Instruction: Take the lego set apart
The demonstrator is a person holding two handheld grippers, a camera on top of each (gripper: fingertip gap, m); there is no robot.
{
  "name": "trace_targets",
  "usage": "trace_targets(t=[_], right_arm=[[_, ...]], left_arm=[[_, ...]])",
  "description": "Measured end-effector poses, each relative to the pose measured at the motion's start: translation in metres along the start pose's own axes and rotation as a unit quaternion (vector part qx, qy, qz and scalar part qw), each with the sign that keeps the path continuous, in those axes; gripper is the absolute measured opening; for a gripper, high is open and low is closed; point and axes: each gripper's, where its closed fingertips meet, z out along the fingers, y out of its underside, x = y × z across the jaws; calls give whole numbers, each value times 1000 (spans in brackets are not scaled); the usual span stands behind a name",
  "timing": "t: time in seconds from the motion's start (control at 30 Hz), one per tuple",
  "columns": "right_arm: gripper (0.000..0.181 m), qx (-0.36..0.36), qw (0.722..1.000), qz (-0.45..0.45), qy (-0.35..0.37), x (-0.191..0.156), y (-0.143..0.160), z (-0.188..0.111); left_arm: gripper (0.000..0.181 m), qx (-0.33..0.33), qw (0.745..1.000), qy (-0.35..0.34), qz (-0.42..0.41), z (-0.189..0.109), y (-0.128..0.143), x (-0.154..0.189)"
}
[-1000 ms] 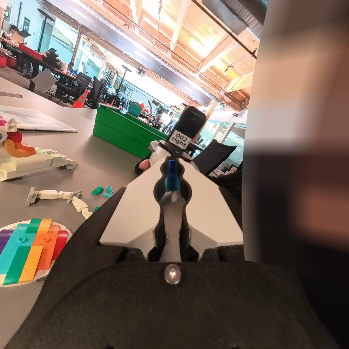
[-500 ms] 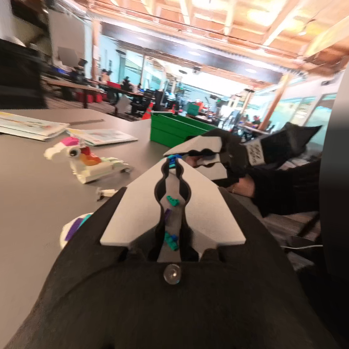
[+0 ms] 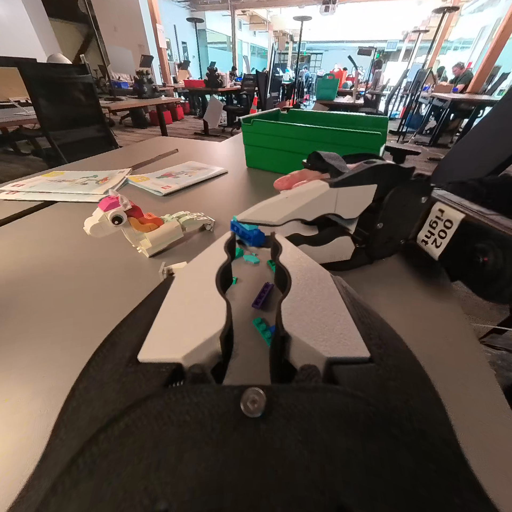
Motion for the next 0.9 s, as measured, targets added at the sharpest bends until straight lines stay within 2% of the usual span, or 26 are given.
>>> trace_targets(t=[0.07,0.13,0.23,0.33,0.43,0.57,0.77,0.83,0.87,0.9], right_arm=[[14,1,1000,-29,6,-3,-3,0],[14,5,999,-31,8,-5,-4,1],[24,28,998,40,-26,-8,-4,0],[36,15,992,100,-73,-14,8,0],[30,21,984,131,-122,-26,11,-3],[14,41,973,137,-179,-42,1,-9],[20,40,961,162,-219,-49,3,-11],[28,31,954,173,-242,-55,7,-12],[24,30,951,177,-252,-58,7,-13],[11,32,948,180,-260,-59,6,-15]], left_arm=[[12,-10,1000,-16,10,1,2,-3],[11,-28,999,-27,25,1,5,-7],[11,-74,991,-64,94,-3,15,-20],[11,-132,967,-81,200,-9,30,-26],[11,-166,943,-60,282,-8,42,-18],[11,-190,926,-46,323,-3,52,-10],[11,-207,905,-32,370,-3,59,-5],[12,-206,897,-30,389,-3,59,-3],[11,-207,895,-26,395,-3,59,-1],[11,-209,891,-22,402,-3,60,0]])
